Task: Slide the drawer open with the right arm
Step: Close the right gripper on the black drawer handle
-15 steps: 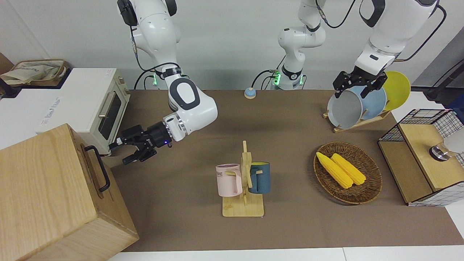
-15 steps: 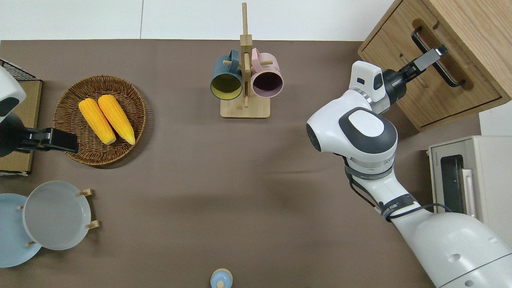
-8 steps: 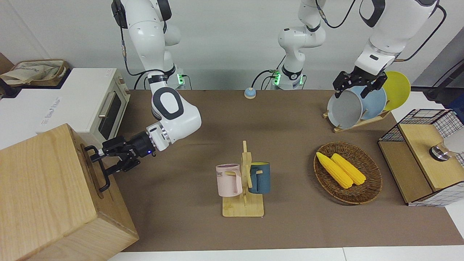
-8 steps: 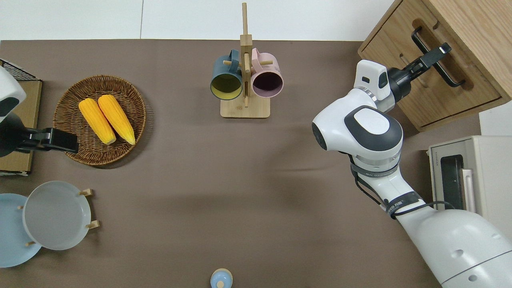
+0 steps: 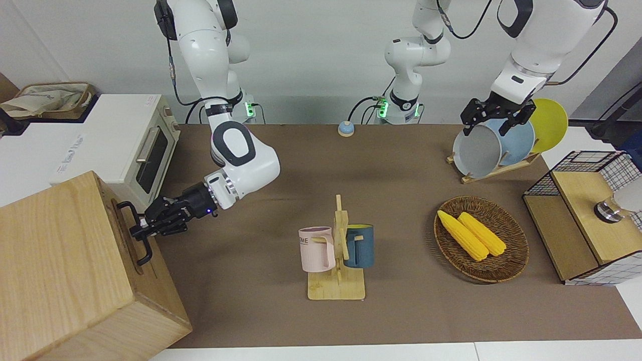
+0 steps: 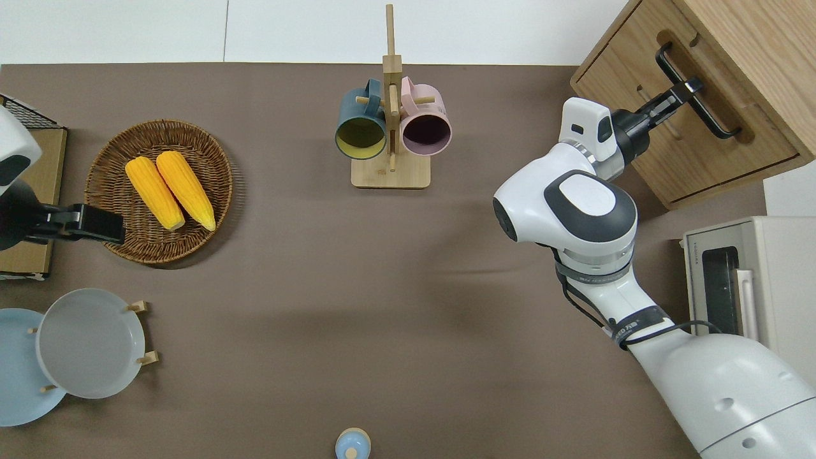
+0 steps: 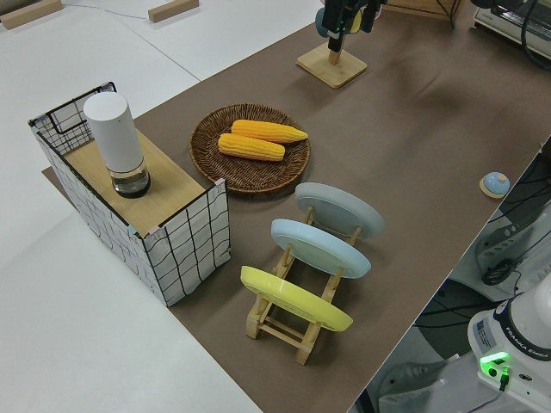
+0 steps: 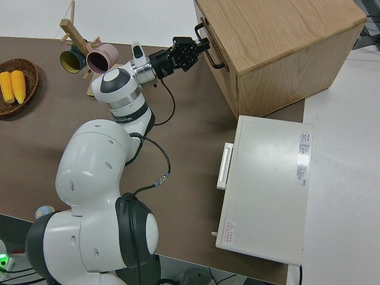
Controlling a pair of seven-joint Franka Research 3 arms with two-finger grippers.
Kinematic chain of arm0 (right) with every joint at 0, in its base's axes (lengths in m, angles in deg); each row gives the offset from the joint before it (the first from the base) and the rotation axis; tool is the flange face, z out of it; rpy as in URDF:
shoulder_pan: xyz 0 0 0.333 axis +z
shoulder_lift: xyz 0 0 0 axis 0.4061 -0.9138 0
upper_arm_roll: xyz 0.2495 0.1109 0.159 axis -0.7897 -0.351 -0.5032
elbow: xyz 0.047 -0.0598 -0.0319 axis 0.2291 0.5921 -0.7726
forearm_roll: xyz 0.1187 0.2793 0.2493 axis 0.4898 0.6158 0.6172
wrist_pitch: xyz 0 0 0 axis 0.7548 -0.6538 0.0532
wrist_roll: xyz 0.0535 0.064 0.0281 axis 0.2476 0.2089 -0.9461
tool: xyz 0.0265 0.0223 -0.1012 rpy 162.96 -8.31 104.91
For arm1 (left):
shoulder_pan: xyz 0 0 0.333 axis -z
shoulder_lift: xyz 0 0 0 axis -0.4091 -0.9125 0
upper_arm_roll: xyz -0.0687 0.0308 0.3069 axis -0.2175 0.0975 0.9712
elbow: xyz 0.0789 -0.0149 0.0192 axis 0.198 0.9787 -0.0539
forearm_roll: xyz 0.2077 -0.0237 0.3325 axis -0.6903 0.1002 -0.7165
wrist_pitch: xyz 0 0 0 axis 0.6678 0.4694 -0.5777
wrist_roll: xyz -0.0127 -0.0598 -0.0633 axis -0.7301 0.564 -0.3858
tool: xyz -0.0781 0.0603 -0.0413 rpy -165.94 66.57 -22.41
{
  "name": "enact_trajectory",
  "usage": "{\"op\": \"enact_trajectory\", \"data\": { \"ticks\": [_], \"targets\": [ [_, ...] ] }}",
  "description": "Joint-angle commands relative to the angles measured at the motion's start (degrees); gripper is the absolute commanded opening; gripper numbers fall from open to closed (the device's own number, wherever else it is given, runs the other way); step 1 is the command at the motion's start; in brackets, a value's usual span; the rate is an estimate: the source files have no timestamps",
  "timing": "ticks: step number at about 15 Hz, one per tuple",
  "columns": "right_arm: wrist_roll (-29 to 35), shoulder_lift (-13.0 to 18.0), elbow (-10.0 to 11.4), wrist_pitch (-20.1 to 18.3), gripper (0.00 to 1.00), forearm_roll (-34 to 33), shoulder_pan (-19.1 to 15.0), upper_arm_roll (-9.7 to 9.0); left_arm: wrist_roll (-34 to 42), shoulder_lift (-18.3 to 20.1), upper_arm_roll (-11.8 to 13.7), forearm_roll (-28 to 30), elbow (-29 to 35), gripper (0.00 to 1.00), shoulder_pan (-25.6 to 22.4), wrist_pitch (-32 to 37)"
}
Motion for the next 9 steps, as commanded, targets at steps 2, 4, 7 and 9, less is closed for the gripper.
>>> {"op": "enact_trajectory", "data": {
  "ticks": [2, 4, 7, 9],
  "targets": [
    [-0.5, -0.1, -0.1, 0.2, 0.000, -1.3, -0.2, -0.36, 0.6, -0.7, -0.4, -1.0, -1.5, 0.99, -0.2, 1.1],
    [-0.5, 0.0, -0.1, -0.1, 0.000, -0.9, 0.4, -0.62, 0.6, -0.7, -0.4, -1.0, -1.5, 0.99, -0.2, 1.1],
    [-0.9, 0.1, 0.0, -2.1, 0.000, 0.5, 2.6, -0.62, 0.6, -0.7, -0.4, -1.0, -1.5, 0.99, -0.2, 1.1],
    [-1.8, 0.1, 0.0, -4.4, 0.000, 2.4, 4.3, -0.62, 0.6, -0.7, -0.4, -1.0, -1.4, 0.99, -0.2, 1.1]
  ]
}}
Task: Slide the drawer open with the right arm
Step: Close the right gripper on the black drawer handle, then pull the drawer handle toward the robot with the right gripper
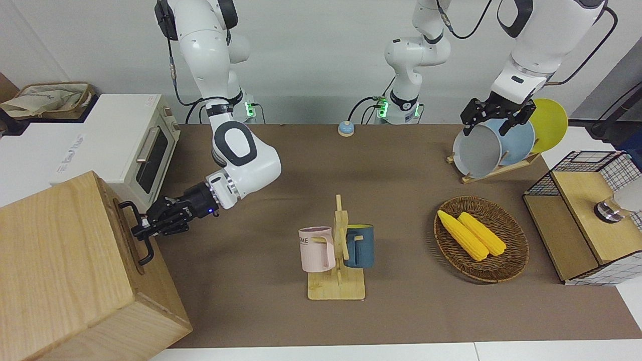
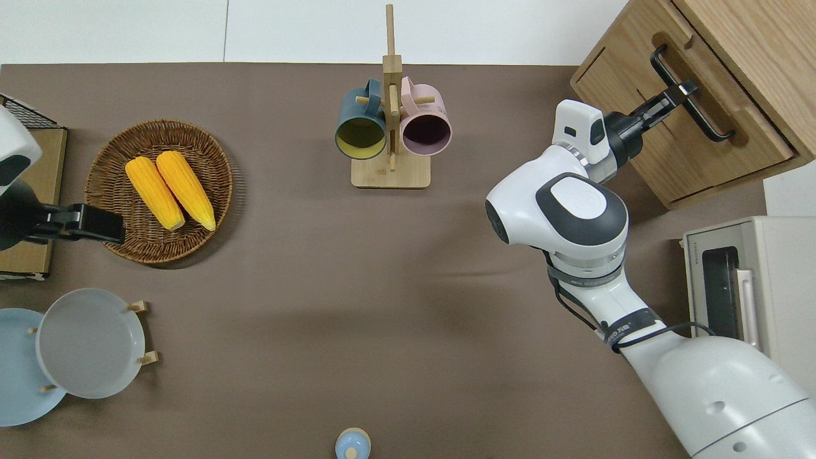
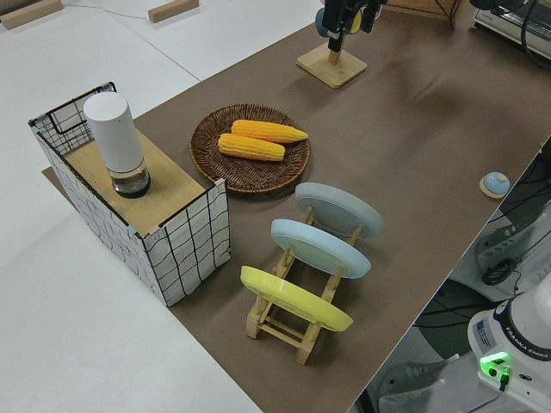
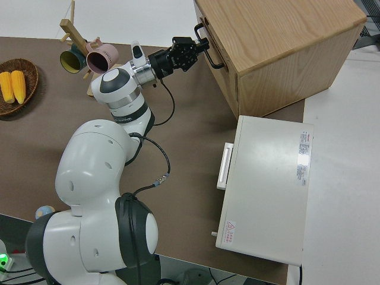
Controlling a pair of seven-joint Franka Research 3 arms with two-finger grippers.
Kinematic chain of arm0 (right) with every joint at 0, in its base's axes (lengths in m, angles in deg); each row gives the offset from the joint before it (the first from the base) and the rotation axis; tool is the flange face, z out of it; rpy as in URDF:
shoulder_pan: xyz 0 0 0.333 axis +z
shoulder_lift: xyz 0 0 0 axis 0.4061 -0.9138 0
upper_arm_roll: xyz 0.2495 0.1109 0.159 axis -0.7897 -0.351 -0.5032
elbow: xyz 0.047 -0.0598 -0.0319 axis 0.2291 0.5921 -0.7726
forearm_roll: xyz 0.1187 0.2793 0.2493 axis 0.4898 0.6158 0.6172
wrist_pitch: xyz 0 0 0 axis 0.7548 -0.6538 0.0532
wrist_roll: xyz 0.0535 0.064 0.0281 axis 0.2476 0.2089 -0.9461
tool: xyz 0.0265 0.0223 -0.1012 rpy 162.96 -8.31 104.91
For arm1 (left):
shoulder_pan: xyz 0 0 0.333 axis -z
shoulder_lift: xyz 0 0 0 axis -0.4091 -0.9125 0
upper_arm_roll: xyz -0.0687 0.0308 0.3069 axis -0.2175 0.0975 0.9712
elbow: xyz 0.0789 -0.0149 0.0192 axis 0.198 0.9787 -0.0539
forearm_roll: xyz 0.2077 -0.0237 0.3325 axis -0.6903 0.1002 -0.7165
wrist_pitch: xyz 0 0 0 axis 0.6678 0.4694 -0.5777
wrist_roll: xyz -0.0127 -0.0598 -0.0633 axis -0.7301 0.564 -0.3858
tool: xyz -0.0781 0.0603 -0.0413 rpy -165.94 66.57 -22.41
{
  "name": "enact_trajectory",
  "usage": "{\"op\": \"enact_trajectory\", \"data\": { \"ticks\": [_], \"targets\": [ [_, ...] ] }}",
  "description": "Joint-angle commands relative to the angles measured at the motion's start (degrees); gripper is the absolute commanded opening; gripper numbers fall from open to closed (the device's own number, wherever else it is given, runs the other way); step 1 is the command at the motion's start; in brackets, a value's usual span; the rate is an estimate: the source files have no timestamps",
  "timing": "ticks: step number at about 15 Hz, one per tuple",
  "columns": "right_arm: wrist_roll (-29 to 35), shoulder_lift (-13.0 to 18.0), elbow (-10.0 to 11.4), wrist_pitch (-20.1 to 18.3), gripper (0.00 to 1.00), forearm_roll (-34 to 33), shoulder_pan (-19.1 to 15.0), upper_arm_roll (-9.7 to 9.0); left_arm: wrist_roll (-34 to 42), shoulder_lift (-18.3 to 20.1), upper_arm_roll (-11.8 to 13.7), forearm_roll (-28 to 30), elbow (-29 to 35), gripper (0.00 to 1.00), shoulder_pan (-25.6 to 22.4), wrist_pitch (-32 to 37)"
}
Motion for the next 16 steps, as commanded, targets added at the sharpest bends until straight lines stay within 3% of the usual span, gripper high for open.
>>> {"op": "enact_trajectory", "data": {
  "ticks": [1, 12, 16],
  "targets": [
    [-2.0, 0.1, -0.1, -3.4, 0.000, 1.7, 3.8, -0.49, 0.6, -0.7, -0.4, -1.0, -1.5, 0.99, -0.2, 1.1],
    [-2.0, 0.1, -0.5, -16.5, 0.000, 11.3, 17.1, -0.49, 0.6, -0.7, -0.4, -1.0, -1.4, 0.99, -0.2, 1.1],
    [-2.0, 0.0, -0.5, -19.5, 0.000, 14.0, 21.2, -0.49, 0.6, -0.7, -0.4, -1.0, -1.5, 0.99, -0.2, 1.1]
  ]
}}
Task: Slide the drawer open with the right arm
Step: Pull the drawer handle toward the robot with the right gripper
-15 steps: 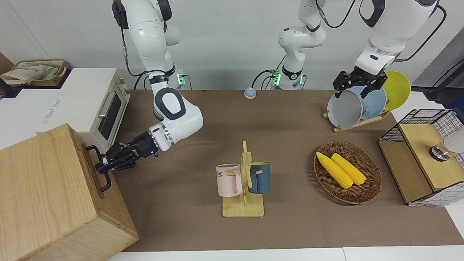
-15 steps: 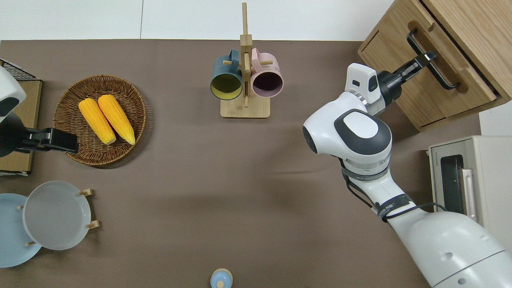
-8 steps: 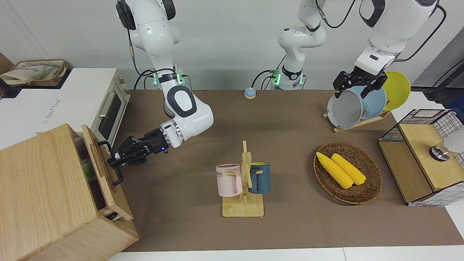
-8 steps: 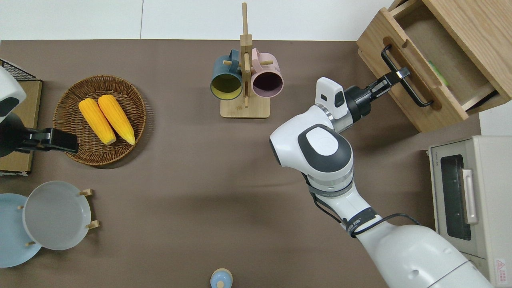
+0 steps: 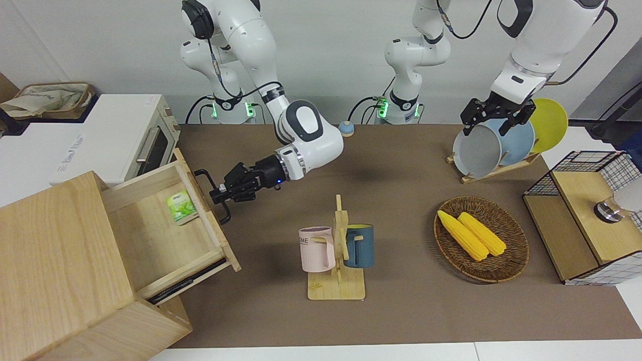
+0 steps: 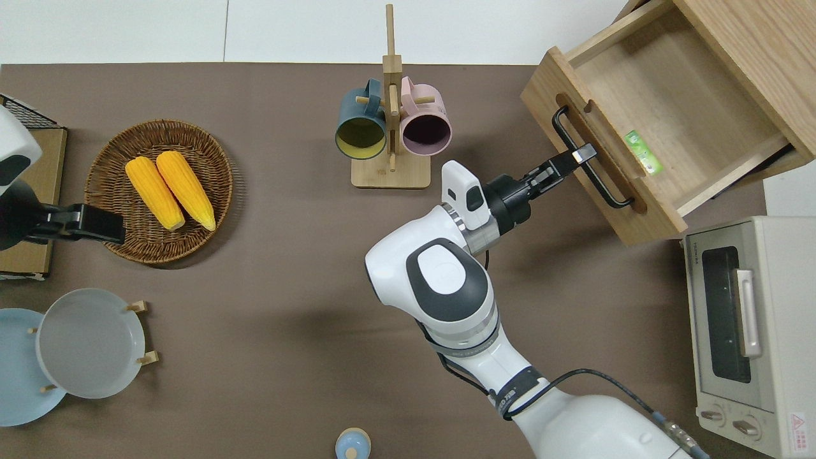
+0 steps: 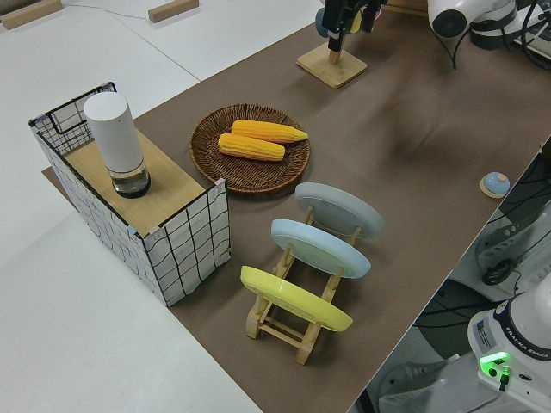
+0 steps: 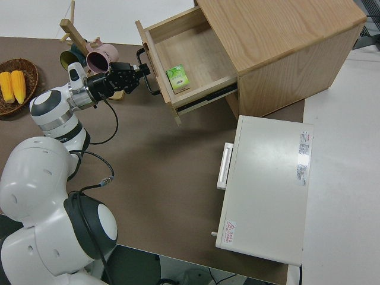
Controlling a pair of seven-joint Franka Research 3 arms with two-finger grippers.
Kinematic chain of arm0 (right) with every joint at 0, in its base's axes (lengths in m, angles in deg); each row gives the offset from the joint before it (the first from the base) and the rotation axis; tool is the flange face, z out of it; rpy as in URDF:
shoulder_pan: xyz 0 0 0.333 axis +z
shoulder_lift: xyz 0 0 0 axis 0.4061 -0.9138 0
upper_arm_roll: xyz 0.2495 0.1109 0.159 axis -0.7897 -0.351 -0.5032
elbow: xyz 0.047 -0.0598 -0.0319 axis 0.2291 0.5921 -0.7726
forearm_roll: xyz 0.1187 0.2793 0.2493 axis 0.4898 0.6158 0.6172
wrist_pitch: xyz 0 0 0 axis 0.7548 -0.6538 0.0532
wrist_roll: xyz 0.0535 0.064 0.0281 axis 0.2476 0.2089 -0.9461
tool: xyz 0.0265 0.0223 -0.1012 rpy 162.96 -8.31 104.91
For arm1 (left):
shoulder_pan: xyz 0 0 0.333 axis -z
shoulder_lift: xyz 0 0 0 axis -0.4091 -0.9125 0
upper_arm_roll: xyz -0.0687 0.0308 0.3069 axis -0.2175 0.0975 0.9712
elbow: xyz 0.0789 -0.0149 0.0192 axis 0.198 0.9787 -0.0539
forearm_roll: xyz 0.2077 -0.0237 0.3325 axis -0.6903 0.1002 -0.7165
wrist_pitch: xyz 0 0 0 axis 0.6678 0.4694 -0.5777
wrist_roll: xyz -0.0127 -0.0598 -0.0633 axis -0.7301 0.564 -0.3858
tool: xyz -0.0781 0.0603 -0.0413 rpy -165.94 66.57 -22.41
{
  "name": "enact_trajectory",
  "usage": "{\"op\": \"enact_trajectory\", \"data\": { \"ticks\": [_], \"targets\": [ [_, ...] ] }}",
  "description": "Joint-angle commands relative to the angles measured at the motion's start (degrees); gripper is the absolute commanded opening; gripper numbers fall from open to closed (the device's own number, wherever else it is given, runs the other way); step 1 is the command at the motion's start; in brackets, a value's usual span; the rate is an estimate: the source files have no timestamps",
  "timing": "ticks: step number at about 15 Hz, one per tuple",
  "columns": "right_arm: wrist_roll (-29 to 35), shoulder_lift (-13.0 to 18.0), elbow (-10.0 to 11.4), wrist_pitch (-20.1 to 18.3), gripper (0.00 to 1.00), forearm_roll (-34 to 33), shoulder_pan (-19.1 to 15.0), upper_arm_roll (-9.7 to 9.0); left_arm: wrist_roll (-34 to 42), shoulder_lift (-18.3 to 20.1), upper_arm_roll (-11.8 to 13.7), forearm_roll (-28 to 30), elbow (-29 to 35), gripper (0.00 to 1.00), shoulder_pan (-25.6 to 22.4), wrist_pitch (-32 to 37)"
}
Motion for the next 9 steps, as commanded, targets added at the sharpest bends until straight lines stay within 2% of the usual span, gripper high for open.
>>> {"op": "enact_trajectory", "data": {
  "ticks": [1, 4, 9],
  "targets": [
    [-1.8, -0.3, -0.9, -1.7, 0.000, 1.9, 3.5, -0.08, 0.6, -0.7, -0.4, -1.0, -1.5, 0.99, -0.2, 1.1],
    [-1.8, -0.2, -1.0, -2.1, 0.000, 3.4, 5.1, 0.00, 0.6, -0.7, -0.4, -1.0, -1.5, 0.99, -0.2, 1.1],
    [-1.9, -0.3, -1.1, -2.1, 0.000, 3.5, 5.7, 0.00, 0.6, -0.7, -0.4, -1.0, -1.4, 0.99, -0.2, 1.1]
  ]
}}
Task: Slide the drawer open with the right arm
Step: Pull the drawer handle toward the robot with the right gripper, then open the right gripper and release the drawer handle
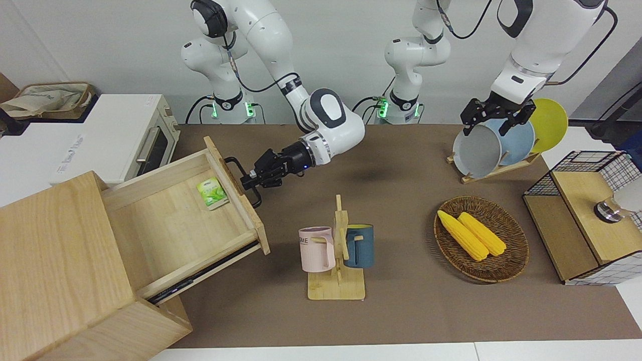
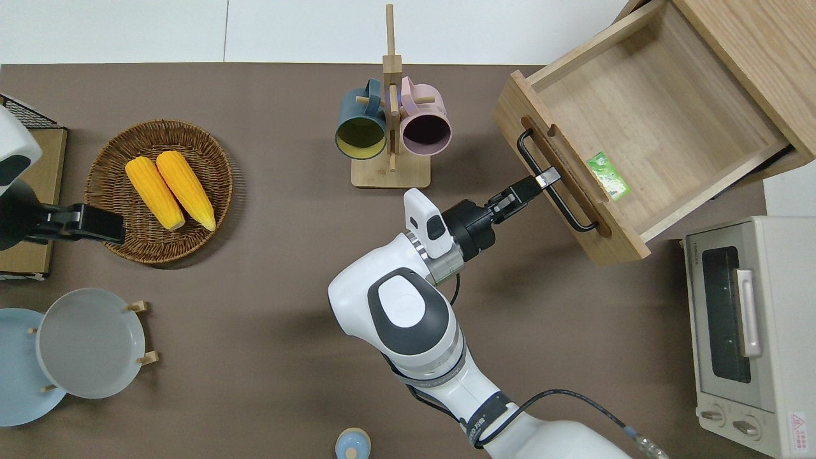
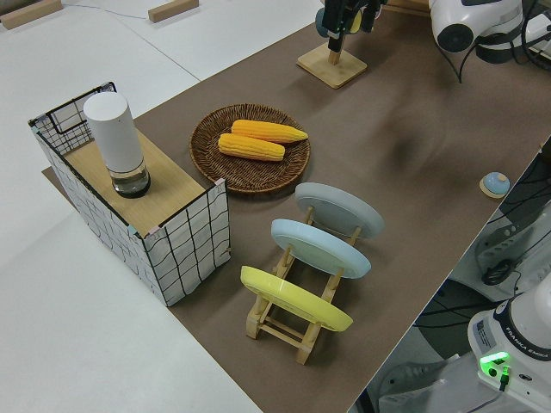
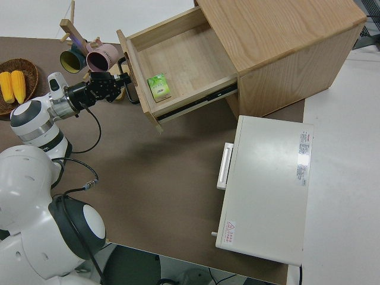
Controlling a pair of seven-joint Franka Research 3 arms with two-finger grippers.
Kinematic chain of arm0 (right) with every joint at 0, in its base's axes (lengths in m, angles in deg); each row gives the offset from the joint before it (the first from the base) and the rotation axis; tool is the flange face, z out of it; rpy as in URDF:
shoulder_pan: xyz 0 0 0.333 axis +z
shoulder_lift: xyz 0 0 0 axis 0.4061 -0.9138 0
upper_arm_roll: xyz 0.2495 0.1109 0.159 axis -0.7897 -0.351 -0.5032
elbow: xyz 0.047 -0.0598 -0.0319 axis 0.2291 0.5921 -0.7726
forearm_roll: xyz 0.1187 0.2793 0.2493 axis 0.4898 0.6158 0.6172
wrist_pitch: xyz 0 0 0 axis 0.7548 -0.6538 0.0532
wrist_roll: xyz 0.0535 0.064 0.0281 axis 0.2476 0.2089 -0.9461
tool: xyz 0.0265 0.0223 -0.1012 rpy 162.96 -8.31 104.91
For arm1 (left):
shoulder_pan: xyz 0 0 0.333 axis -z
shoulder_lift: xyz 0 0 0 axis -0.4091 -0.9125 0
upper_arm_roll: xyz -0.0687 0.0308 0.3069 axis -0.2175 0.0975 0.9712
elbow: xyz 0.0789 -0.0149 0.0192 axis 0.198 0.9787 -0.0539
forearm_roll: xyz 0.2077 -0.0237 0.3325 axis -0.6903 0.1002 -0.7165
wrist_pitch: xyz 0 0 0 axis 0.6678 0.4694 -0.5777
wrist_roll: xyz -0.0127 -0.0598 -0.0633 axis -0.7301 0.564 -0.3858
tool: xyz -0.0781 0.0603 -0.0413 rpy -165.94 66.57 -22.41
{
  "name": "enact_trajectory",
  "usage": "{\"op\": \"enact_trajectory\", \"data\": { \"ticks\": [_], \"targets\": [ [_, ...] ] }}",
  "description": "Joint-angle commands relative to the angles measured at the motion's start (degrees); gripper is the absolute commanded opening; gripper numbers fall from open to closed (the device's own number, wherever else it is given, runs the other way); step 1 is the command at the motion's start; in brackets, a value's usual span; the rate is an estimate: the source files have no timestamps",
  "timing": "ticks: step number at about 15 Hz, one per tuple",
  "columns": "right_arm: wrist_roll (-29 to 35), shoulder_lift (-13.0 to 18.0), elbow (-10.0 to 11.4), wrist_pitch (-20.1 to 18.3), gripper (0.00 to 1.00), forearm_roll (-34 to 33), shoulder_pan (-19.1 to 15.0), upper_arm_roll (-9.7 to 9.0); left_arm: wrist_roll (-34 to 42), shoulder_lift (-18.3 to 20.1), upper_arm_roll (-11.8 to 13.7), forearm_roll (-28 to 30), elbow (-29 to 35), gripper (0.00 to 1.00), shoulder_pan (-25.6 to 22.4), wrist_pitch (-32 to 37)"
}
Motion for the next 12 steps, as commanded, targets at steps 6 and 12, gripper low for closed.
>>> {"op": "enact_trajectory", "data": {
  "ticks": [6, 12],
  "targets": [
    [-2.0, -0.3, -1.6, 0.7, 0.000, 2.2, 1.5, 0.20, 0.6, -0.7, -0.4, -1.0, -1.5, 0.99, -0.2, 1.1],
    [-1.8, -0.4, -1.6, 0.8, 0.439, 2.2, 1.4, 0.11, 0.6, -0.7, -0.4, -1.0, -1.4, 0.99, -0.2, 1.1]
  ]
}}
